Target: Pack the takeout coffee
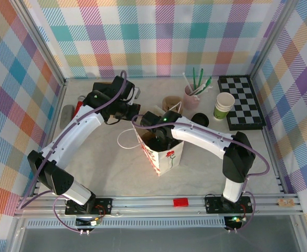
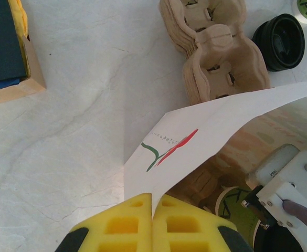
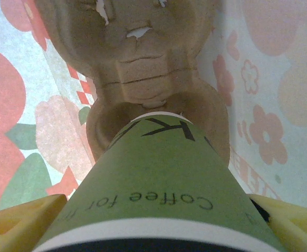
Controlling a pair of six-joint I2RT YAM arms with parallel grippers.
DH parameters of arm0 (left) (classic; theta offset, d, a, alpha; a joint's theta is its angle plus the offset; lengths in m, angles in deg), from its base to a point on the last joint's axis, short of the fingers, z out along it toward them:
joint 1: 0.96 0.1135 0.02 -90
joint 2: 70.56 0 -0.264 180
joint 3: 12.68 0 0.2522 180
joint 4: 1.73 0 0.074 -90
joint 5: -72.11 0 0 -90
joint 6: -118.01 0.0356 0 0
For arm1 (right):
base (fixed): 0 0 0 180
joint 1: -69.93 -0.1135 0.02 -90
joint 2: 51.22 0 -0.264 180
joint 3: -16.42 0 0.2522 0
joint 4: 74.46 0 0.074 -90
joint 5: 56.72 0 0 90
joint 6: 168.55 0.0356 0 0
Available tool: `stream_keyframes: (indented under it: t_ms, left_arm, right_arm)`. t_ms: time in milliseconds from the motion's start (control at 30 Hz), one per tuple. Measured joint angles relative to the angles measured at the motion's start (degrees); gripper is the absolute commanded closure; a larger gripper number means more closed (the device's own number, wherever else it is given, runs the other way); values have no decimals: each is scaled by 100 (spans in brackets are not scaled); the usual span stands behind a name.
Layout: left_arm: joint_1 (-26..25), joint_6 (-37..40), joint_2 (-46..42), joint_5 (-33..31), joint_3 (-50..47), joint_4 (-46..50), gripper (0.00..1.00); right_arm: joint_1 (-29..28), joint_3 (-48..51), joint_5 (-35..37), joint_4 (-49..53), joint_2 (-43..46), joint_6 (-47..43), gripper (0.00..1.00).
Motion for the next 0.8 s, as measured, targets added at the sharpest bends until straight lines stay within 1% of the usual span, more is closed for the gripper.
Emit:
stream_keyframes:
  t_ms: [800]
  left_arm:
    - [0, 0, -2, -2, -24, -48, 100]
  right_arm:
    - [4, 282, 0, -286, -4, 2, 55]
